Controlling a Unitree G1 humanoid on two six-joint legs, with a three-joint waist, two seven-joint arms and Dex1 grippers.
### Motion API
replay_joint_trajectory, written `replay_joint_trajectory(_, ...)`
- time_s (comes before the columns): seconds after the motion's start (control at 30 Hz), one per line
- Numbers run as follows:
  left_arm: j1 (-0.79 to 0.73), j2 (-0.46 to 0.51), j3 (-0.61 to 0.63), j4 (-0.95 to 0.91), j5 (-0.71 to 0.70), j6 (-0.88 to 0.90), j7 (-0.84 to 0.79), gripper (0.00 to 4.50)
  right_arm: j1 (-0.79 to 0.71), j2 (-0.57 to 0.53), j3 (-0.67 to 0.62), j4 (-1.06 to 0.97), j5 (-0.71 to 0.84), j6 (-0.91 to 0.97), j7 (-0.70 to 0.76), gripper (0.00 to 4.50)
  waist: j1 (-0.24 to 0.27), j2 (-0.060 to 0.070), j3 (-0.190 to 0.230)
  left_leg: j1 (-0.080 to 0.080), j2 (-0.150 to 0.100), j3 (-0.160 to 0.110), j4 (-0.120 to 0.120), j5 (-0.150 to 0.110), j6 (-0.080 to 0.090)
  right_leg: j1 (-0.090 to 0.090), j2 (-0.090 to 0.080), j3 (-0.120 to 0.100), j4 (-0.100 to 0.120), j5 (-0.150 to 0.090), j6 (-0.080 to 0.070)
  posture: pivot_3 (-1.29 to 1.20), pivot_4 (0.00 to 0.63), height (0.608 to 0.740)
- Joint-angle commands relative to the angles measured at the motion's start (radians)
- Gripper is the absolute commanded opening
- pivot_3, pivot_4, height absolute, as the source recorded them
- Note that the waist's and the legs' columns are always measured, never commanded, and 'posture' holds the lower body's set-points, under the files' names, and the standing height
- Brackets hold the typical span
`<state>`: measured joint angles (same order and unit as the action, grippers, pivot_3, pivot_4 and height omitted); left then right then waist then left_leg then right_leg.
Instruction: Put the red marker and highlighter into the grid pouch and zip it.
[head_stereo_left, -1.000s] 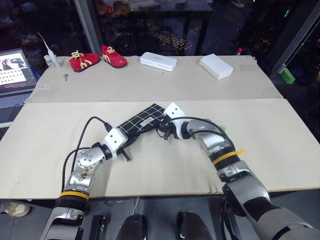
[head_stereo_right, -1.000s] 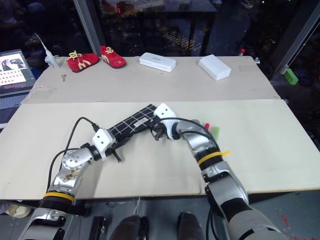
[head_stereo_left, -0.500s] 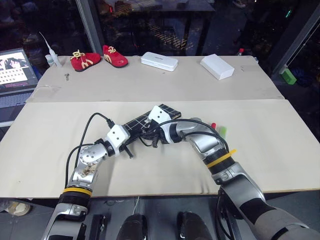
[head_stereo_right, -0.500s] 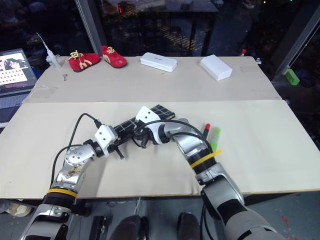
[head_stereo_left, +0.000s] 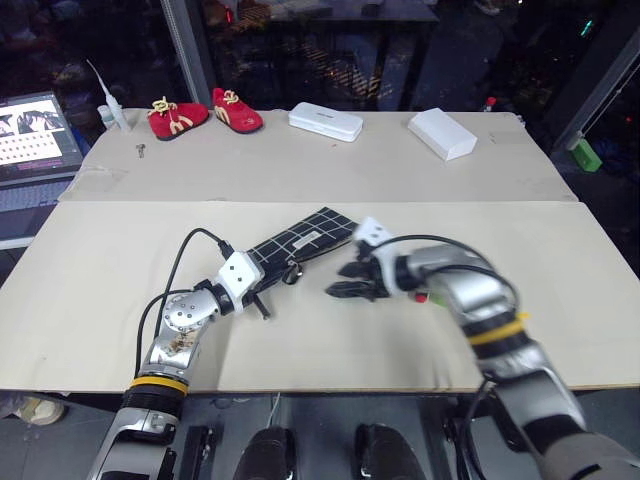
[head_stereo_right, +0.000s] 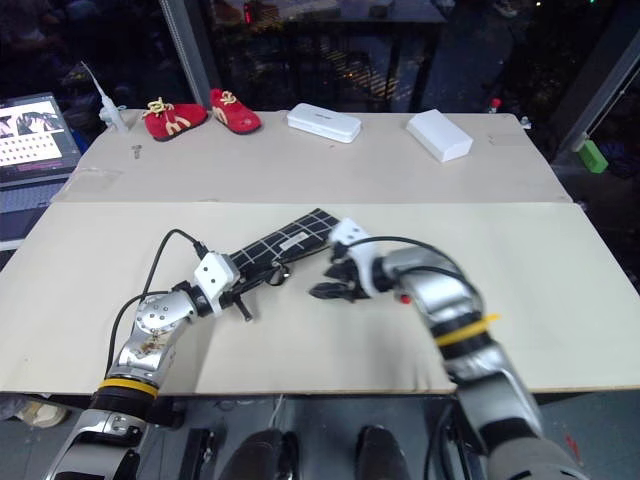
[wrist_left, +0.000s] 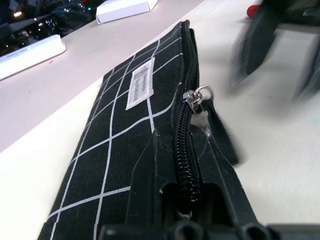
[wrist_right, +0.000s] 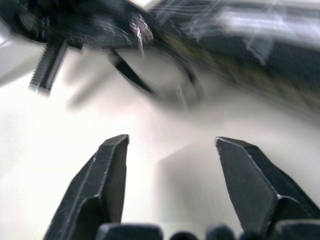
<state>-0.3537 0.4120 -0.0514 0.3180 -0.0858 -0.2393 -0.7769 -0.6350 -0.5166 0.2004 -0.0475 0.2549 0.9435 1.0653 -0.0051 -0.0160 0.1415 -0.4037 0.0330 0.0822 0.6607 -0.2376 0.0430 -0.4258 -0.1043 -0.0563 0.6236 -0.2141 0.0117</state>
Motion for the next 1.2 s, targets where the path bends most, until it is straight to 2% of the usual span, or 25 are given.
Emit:
replay_joint_trajectory(0.03, 0.008, 0.004, 0.008, -0.051, -0.027, -0.004, -0.006, 0.0, 0.077, -0.089, -0.144, -0.245, 0.131, 0.092, 0.01, 2.91, -0.004, 0.0, 0.0, 0.0, 0.0, 0.0, 0.0, 0.0, 0.0, 0.0, 0.0, 0.0, 0.0, 0.0, 0.0, 0.0, 0.15, 0.74)
replay_joint_trajectory(0.13, 0.018, 0.008, 0.01, -0.059, -0.031, -0.002, -0.01, 0.0, 0.129, -0.121, -0.254, -0.298, 0.125, 0.117, -0.1, 2.91, -0.005, 0.0, 0.0, 0.003, 0.001, -0.001, 0.0, 0.0, 0.0, 0.001, 0.0, 0.0, -0.002, 0.0, 0.0, 0.0, 0.15, 0.74)
replay_joint_trajectory(0.33, 0.037, 0.014, 0.007, -0.071, -0.039, 0.0, -0.02, 0.0, 0.186, -0.099, -0.421, -0.307, 0.035, 0.156, -0.411, 2.91, -0.002, -0.001, 0.0, 0.005, 0.0, 0.001, 0.0, 0.0, -0.001, 0.002, 0.0, 0.003, -0.002, -0.001, 0.0, 0.0, 0.15, 0.74)
replay_joint_trajectory(0.5, 0.021, 0.008, 0.004, -0.054, -0.039, 0.0, -0.019, 0.0, 0.243, -0.031, -0.42, -0.363, -0.003, 0.227, -0.581, 2.91, 0.001, -0.001, 0.0, 0.004, 0.0, 0.001, 0.0, 0.0, -0.001, 0.001, 0.001, 0.003, -0.002, -0.001, 0.0, 0.0, 0.15, 0.74)
replay_joint_trajectory(0.63, 0.013, 0.003, 0.0, -0.041, -0.04, -0.003, -0.019, 0.0, 0.266, 0.024, -0.366, -0.361, -0.066, 0.226, -0.706, 2.91, 0.0, -0.001, 0.0, 0.005, 0.0, 0.001, 0.0, 0.0, -0.001, 0.002, 0.001, 0.004, -0.002, -0.001, 0.0, 0.0, 0.15, 0.74)
replay_joint_trajectory(0.87, 0.014, -0.004, -0.002, -0.036, -0.041, -0.004, -0.018, 0.0, 0.271, 0.048, -0.355, -0.323, -0.107, 0.207, -0.799, 2.91, 0.001, -0.001, 0.0, 0.004, -0.001, 0.001, 0.0, 0.0, -0.001, 0.001, 0.001, 0.004, -0.002, -0.001, 0.001, 0.0, 0.15, 0.74)
replay_joint_trajectory(1.2, 0.021, -0.007, 0.001, -0.039, -0.043, -0.001, -0.013, 0.0, 0.256, 0.077, -0.349, -0.274, -0.101, 0.205, -0.828, 2.91, -0.001, -0.001, 0.0, 0.004, 0.0, 0.001, 0.0, 0.0, -0.001, 0.001, 0.001, 0.004, -0.002, -0.001, 0.001, 0.0, 0.15, 0.74)
